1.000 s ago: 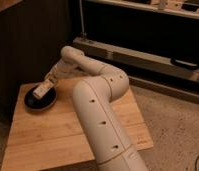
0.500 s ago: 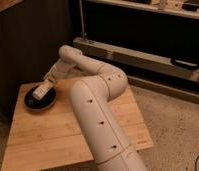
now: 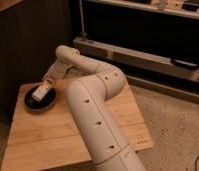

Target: Place the bottle in the ceramic bowl

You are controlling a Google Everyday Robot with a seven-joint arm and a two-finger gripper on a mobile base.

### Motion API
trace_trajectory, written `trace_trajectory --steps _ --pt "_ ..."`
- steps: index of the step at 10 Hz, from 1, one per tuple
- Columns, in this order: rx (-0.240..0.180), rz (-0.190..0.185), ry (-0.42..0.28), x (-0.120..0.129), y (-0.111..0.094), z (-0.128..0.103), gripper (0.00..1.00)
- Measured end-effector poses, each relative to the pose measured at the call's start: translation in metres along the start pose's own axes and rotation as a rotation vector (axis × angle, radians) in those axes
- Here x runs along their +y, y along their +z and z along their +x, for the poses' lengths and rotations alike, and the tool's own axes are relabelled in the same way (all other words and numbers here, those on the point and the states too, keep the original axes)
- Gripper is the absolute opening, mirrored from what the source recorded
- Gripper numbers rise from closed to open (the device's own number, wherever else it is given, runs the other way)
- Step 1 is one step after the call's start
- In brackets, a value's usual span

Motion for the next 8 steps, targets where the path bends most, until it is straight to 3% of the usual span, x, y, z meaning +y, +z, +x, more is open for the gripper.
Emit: trace_trajectory --steps 4,8 --pt "0.015 -0.015 0.004 -0.0051 0.0033 0.0019 0.76" --pt "0.036 -0.038 0.008 -0.0109 0.0062 0.0035 0.8"
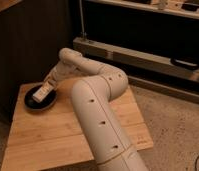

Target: Place the bottle in the ceramic bowl

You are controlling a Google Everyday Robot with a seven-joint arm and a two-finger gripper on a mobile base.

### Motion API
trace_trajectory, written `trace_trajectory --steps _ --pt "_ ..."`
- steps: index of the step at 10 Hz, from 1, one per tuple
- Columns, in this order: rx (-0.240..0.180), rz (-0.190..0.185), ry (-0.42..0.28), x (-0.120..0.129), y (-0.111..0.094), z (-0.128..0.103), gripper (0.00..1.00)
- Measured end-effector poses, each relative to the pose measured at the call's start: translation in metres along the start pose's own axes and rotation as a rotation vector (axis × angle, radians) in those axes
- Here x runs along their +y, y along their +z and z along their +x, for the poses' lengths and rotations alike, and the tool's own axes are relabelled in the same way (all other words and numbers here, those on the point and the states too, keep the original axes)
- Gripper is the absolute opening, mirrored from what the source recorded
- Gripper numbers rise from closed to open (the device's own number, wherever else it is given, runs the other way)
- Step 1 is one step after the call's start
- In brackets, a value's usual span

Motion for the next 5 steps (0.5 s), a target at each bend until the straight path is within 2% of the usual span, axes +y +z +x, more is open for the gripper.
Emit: trace_trajectory --steps 5 --pt "-0.007 -0.019 -0.024 -0.0017 -0.0028 0.0033 0.8"
